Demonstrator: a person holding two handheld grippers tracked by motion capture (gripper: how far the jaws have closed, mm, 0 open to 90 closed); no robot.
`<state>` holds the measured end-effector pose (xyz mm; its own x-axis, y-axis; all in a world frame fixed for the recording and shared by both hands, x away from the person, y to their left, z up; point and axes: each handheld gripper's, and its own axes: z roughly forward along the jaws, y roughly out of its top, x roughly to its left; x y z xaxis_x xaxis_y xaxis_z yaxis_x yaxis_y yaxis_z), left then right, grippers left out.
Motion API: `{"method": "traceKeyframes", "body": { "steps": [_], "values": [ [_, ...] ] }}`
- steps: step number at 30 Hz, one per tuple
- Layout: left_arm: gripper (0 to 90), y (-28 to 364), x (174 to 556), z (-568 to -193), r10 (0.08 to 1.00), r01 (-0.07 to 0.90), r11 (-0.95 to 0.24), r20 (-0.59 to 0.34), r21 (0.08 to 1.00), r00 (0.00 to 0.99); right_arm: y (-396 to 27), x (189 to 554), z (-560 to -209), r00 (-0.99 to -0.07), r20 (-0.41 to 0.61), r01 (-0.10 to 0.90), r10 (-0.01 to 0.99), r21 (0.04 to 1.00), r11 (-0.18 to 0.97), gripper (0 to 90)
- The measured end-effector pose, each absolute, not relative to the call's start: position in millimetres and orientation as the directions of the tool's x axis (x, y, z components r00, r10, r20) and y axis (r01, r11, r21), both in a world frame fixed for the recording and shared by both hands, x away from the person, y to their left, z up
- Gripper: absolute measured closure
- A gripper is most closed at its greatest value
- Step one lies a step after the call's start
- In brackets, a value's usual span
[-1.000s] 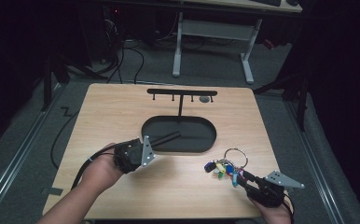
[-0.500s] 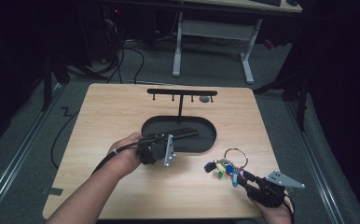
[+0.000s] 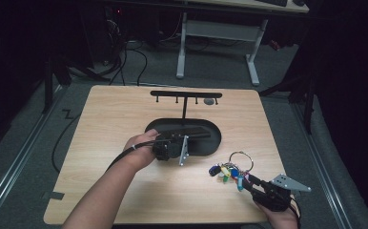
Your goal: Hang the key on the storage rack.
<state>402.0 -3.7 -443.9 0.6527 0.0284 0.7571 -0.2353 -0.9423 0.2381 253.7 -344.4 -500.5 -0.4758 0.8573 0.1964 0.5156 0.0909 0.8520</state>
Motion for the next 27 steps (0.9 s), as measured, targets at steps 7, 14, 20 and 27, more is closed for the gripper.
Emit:
{"method": "traceKeyframes", "body": {
  "steps": [7, 14, 20, 27],
  "values": [
    [74.3, -12.6, 422.6, -454.5, 0.018, -0.239, -0.945, 0.767, 0.222, 0.642, -345.5, 251.7, -500.3, -0.468, 0.201, 0.513, 0.86, 0.855, 0.079, 58.7],
    [74.4, -17.2, 434.0, -464.6, 0.033, -0.226, -0.946, 0.765, 0.231, 0.644, -347.5, 252.8, -501.8, -0.459, 0.211, 0.522, 0.863, 0.85, 0.07, 58.7],
    [74.4, -17.5, 441.0, -469.9, 0.006, -0.231, -0.951, 0.763, 0.203, 0.646, -345.6, 252.0, -501.0, -0.46, 0.212, 0.523, 0.862, 0.849, 0.07, 58.7],
    [74.2, -19.5, 442.7, -479.4, -0.008, -0.226, -0.956, 0.754, 0.187, 0.657, -344.0, 252.7, -502.0, -0.466, 0.209, 0.524, 0.86, 0.848, 0.078, 58.7]
  ]
}}
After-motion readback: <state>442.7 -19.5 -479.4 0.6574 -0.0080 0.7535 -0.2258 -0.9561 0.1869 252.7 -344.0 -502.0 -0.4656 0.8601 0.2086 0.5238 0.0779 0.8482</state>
